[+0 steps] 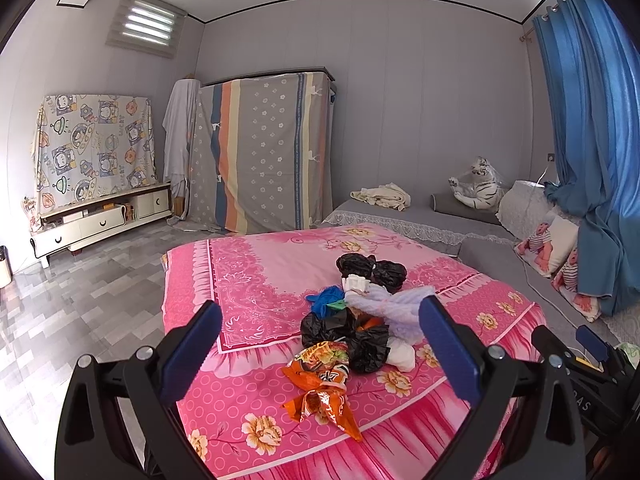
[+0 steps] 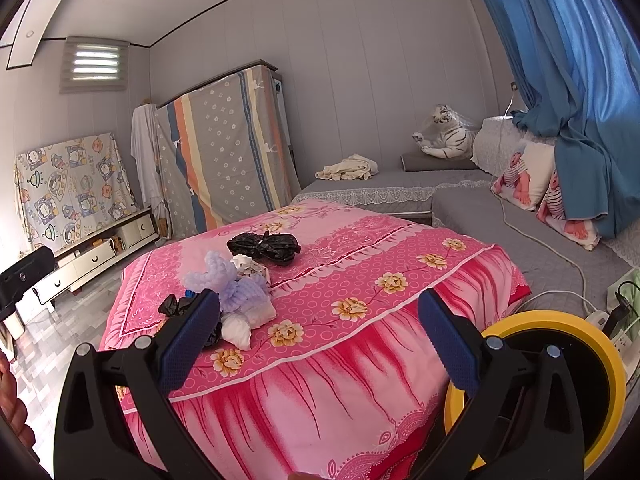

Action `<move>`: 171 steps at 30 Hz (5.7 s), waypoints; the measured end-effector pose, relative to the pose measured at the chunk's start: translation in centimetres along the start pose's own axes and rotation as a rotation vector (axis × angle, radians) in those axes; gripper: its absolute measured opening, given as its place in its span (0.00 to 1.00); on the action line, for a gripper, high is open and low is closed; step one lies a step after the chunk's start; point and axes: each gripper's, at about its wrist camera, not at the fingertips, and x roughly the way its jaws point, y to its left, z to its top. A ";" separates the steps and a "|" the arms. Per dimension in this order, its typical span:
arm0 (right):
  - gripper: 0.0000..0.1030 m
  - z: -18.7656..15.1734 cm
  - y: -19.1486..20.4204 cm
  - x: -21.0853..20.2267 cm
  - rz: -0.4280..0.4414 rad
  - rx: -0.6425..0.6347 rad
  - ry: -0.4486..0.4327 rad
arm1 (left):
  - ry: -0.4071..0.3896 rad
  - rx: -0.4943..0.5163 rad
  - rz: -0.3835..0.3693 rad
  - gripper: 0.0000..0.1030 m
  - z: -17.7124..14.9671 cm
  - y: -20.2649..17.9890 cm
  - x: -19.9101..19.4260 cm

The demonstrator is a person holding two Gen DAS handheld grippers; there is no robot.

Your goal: Collect trash

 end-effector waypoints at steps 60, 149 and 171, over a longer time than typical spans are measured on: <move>0.92 1.8 1.8 12.4 0.357 -0.124 0.261 | 0.267 0.122 -0.201 0.92 -5.9 4.4 10.0; 0.20 6.4 -14.1 -1.5 0.027 0.222 -0.024 | 0.232 0.198 -0.725 0.41 0.8 -12.8 12.4; 0.19 1.4 -22.3 -6.2 -0.442 0.247 0.103 | 0.367 0.293 -0.991 0.41 -3.9 -28.0 11.5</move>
